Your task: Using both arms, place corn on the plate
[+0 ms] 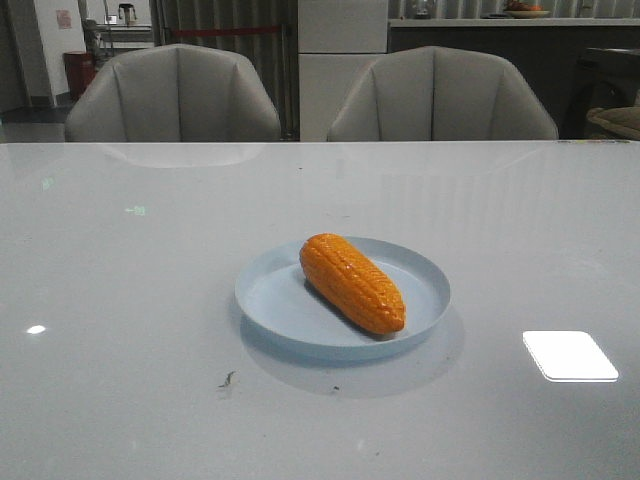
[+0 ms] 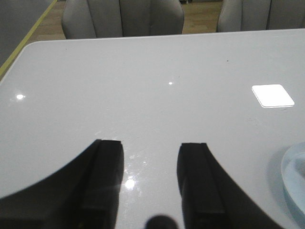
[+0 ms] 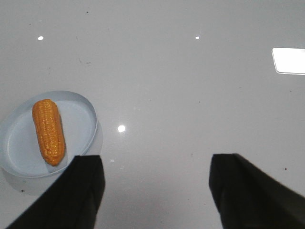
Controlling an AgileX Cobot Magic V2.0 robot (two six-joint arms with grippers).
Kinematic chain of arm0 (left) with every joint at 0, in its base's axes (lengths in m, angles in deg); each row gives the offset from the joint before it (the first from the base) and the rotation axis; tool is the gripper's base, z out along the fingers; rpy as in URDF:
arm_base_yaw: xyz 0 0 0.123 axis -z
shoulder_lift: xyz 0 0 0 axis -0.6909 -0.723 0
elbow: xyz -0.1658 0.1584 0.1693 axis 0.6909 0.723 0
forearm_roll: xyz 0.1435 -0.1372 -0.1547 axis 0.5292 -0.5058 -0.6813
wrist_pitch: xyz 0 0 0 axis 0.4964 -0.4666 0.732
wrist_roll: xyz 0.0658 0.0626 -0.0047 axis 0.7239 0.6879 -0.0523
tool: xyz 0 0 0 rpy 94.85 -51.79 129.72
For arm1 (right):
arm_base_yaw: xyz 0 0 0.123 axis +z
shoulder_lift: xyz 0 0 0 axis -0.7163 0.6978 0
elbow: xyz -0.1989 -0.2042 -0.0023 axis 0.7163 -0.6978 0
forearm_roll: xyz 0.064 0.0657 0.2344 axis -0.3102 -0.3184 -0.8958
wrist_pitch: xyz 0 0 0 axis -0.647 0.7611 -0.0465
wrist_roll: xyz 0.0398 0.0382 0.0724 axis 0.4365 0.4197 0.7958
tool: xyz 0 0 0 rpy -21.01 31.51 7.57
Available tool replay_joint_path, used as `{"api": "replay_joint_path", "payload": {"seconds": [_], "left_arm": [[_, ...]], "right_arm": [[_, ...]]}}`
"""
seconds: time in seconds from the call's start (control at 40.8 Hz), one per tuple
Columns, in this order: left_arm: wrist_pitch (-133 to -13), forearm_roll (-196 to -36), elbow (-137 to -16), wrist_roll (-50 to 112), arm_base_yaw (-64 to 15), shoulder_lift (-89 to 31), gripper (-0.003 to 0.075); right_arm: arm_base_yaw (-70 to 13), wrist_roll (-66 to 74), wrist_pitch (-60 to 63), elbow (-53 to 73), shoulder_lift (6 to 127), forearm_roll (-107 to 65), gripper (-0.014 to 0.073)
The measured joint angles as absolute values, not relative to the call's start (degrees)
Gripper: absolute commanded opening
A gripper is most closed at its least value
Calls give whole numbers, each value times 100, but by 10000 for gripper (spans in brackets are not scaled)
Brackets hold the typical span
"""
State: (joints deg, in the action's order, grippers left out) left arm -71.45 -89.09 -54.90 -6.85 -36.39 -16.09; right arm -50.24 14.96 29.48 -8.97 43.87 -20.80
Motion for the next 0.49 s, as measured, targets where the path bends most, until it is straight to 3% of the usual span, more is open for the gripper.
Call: {"api": "replay_joint_path", "payload": {"seconds": [0.123,0.49], "left_arm": [[-7145,-8916,-5490,-685,-3639,-1609,87],[-7145,-8916,-5490,-685,-3639,-1706,94]], "right_arm": [[-5024,1496,2948,-897,4387,-2080,571],[-5024,1496,2948,-907,4387,-2080,571]]}}
